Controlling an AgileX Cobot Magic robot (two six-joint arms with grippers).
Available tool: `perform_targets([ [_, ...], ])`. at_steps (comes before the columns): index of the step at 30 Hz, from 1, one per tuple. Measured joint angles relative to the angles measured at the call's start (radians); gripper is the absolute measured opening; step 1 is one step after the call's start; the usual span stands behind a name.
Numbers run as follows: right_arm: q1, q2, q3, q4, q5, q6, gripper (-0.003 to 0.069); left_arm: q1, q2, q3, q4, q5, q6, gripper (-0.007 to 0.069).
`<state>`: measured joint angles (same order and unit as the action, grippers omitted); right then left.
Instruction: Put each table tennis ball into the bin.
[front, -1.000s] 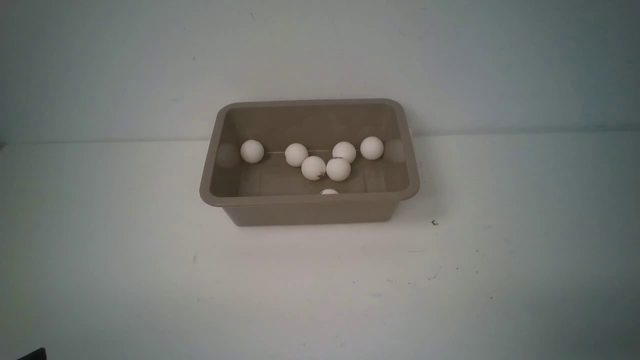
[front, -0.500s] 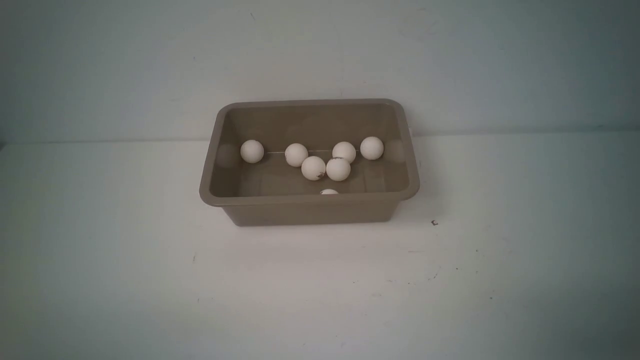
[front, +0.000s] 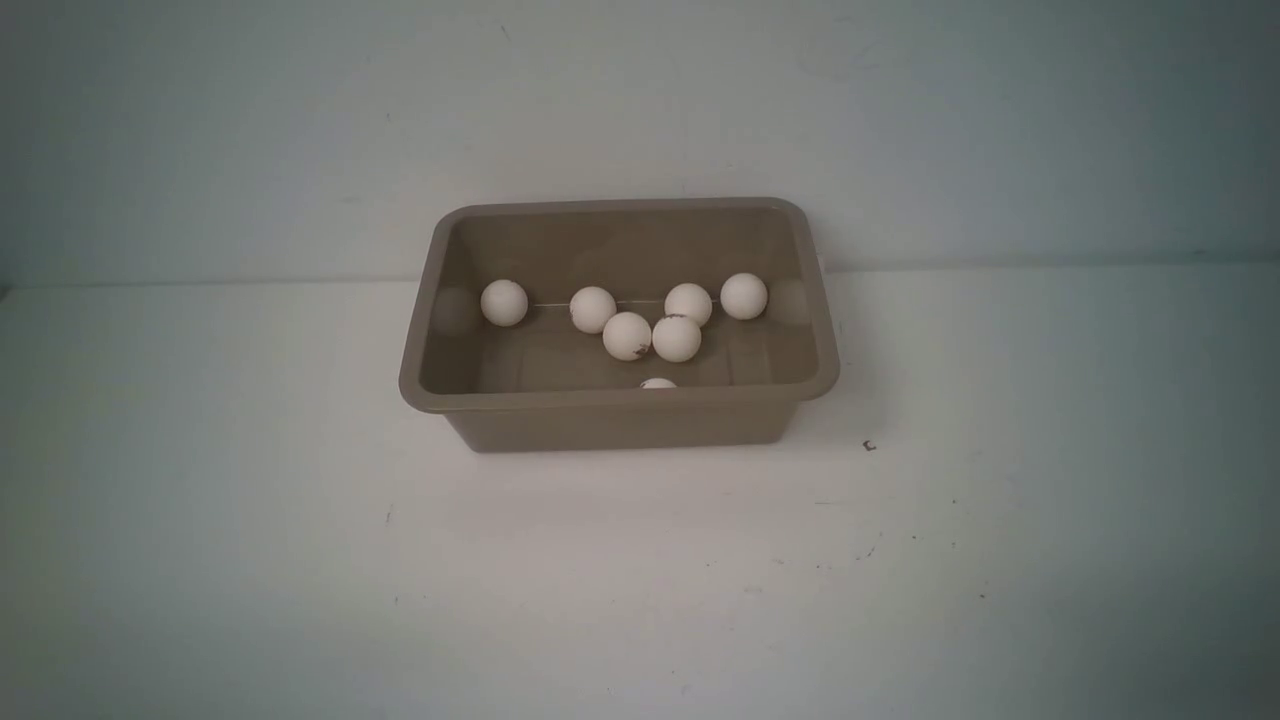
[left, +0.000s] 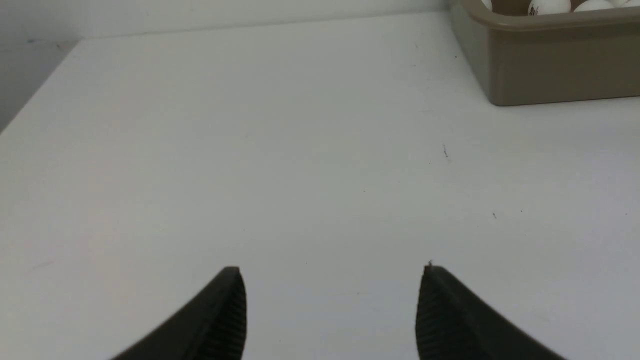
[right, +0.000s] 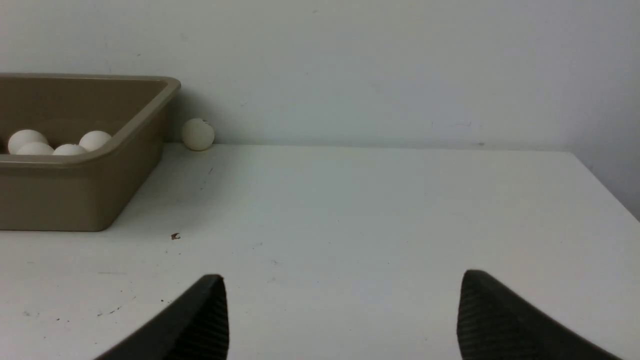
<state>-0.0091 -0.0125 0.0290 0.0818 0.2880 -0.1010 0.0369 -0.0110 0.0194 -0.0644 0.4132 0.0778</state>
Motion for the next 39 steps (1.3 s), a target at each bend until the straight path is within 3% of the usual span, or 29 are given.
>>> perform_targets([
  [39, 0.0, 0.0, 0.0, -0.038, 0.013, -0.02, 0.0556, 0.0, 0.0, 0.0, -0.001, 0.0, 0.001, 0.0415],
])
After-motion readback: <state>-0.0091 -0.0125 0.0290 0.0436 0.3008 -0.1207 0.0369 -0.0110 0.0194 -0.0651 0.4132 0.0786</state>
